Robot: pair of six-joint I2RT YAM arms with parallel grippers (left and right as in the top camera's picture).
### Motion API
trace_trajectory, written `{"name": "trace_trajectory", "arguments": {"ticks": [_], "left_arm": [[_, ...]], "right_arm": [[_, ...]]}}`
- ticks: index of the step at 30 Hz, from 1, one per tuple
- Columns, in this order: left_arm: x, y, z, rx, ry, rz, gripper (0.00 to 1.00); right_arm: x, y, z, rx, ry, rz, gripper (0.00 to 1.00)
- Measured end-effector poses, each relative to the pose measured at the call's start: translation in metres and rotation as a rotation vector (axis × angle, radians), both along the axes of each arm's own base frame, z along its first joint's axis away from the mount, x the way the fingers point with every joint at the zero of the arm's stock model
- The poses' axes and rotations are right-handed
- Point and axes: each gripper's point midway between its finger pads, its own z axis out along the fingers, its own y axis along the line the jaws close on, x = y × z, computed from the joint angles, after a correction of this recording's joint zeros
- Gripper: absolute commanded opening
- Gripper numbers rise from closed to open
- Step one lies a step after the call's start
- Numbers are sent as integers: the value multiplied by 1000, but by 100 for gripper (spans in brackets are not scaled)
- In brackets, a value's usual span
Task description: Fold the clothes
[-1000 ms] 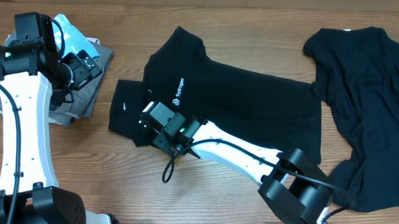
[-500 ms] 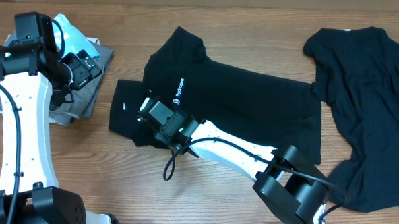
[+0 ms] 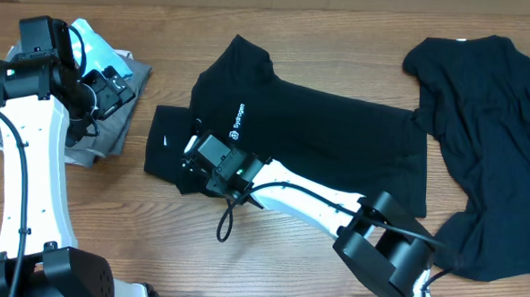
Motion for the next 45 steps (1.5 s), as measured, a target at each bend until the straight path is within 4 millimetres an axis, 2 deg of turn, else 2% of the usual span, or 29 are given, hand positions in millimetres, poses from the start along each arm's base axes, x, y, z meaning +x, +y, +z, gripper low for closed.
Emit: {"name": "trace_trajectory", "arguments": {"ticks": [5, 9, 15, 18, 21, 23, 24, 32, 38, 40, 42, 43, 45], "left_arm": [[0, 0, 0, 0, 0, 0, 100], [0, 0, 0, 0, 0, 0, 100], [0, 0, 0, 0, 0, 0, 100], [0, 0, 0, 0, 0, 0, 100], [0, 0, 0, 0, 0, 0, 100], [0, 0, 0, 0, 0, 0, 100], [0, 0, 0, 0, 0, 0, 100], [0, 0, 0, 0, 0, 0, 100], [0, 0, 0, 0, 0, 0, 100], [0, 0, 0, 0, 0, 0, 100], [0, 0, 0, 0, 0, 0, 100], [0, 0, 0, 0, 0, 0, 100], [0, 0, 0, 0, 0, 0, 100]], "right_arm": [[0, 0, -21, -26, 19, 0, 51], [2, -1, -26, -28, 22, -4, 50], [14, -13, -26, -10, 39, -81, 26], [22, -19, -26, 3, 47, -127, 24], [24, -21, -27, 11, 54, -142, 16], [24, -21, -27, 13, 56, -145, 5], [24, -21, -27, 14, 56, -148, 4], [28, -21, -25, 29, 55, -163, 4], [48, -35, -22, 57, 58, -220, 5], [59, -43, -21, 77, 59, -269, 16], [70, -53, -20, 101, 70, -315, 22], [75, -57, -20, 115, 79, -332, 29], [82, -62, -20, 142, 94, -357, 33]]}}
